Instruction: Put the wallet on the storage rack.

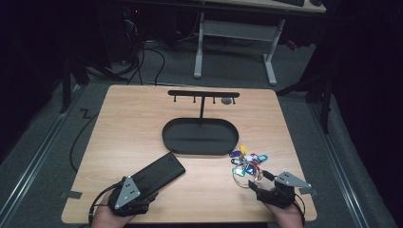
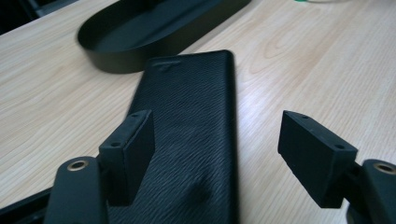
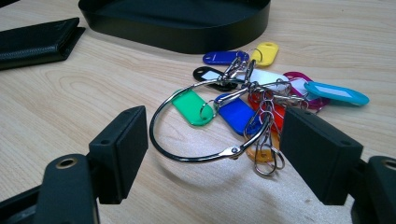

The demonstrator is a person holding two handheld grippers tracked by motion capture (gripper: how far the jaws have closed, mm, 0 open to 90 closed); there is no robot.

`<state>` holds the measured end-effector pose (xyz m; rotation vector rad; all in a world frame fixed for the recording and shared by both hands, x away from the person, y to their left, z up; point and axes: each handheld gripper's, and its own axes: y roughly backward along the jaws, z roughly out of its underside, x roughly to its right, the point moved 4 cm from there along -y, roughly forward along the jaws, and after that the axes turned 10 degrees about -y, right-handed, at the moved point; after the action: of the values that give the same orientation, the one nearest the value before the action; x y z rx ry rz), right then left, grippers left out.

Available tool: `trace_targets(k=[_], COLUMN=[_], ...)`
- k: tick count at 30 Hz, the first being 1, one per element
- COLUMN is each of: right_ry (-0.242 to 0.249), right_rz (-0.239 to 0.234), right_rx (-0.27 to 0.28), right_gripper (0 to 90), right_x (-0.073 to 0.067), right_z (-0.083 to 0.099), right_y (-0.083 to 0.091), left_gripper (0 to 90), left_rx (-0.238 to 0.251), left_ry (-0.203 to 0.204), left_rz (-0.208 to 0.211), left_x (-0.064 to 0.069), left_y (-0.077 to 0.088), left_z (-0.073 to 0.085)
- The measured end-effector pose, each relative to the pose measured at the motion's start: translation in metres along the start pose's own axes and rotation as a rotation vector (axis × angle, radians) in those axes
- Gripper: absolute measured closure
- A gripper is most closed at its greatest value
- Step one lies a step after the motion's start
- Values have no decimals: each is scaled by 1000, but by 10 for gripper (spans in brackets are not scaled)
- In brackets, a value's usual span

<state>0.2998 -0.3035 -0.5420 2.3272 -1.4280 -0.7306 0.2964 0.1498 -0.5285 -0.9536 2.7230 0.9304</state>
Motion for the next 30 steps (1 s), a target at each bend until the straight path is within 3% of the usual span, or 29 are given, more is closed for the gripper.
trace_targets(k=[3, 10, 18, 21, 24, 26, 27, 30], right_ry=[-3, 6, 7, 13, 6, 6, 6, -2], right_rz=[-4, -5, -6, -7, -6, -3, -3, -2], right_rx=[-2, 2, -2, -2, 0, 7, 8, 10], right_gripper=[235, 232, 228, 228, 228, 228, 228, 228], right_x=[0, -2, -3, -2, -1, 0, 1, 2], right_z=[-1, -2, -2, -2, -2, -2, -2, -2], right_y=[0, 0, -2, -3, -1, 1, 2, 3], left_gripper=[287, 308, 324, 322, 333, 349, 366, 393], left_rx=[-8, -47, -77, -94, -111, -119, -144, -138], left_ry=[18, 10, -40, -69, -72, -106, -163, -191], left_rz=[-5, -4, 27, 17, 11, -9, -34, -46], left_x=[-5, -5, 3, 4, 4, 5, 8, 10], left_y=[7, 14, 9, 5, 2, 2, 2, 2], left_z=[10, 26, 30, 31, 35, 36, 36, 36])
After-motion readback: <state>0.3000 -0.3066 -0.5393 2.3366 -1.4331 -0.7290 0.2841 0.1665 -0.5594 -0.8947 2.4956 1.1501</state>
